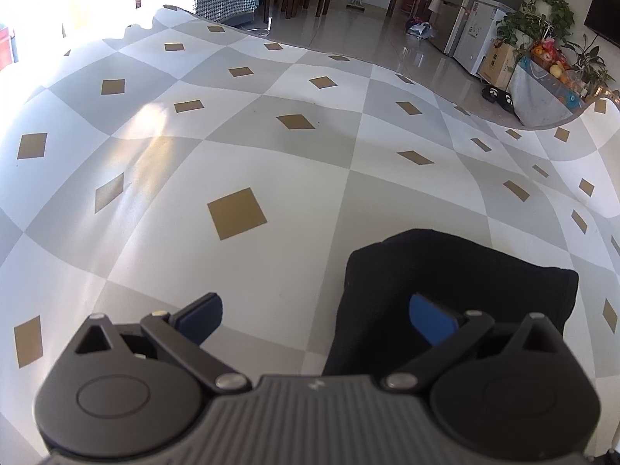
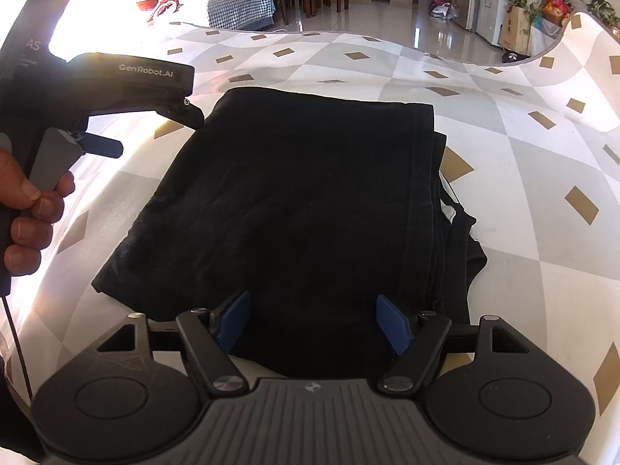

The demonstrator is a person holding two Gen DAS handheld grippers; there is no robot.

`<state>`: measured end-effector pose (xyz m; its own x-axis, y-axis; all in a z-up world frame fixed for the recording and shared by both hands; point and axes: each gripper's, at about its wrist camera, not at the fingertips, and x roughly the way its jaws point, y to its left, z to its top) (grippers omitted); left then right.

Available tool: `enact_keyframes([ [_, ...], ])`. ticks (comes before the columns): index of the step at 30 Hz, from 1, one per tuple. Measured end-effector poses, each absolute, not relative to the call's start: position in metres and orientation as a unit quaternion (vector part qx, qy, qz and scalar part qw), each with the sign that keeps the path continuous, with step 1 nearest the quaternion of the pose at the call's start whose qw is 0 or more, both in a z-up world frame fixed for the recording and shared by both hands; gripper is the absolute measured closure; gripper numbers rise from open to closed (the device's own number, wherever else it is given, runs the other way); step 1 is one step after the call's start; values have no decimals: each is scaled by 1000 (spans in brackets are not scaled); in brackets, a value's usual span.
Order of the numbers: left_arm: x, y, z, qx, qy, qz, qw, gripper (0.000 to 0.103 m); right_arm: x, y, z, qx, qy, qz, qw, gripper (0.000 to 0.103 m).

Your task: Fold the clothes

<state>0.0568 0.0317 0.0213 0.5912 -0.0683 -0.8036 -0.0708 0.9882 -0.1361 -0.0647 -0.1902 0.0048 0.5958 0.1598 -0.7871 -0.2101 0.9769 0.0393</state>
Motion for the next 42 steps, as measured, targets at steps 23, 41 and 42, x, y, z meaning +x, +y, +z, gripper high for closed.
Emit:
enact_keyframes([
  [23,85,22,-5,-47,466,-2,884,0,-67,-192,2,-33,433,118,893,30],
  [41,39,6,8,-54,493,-60,866,0,-57,-215,14,49,429,98,896,33],
  [42,36,4,7,-52,495,-64,865,0,-56,-219,15,62,427,92,897,33],
])
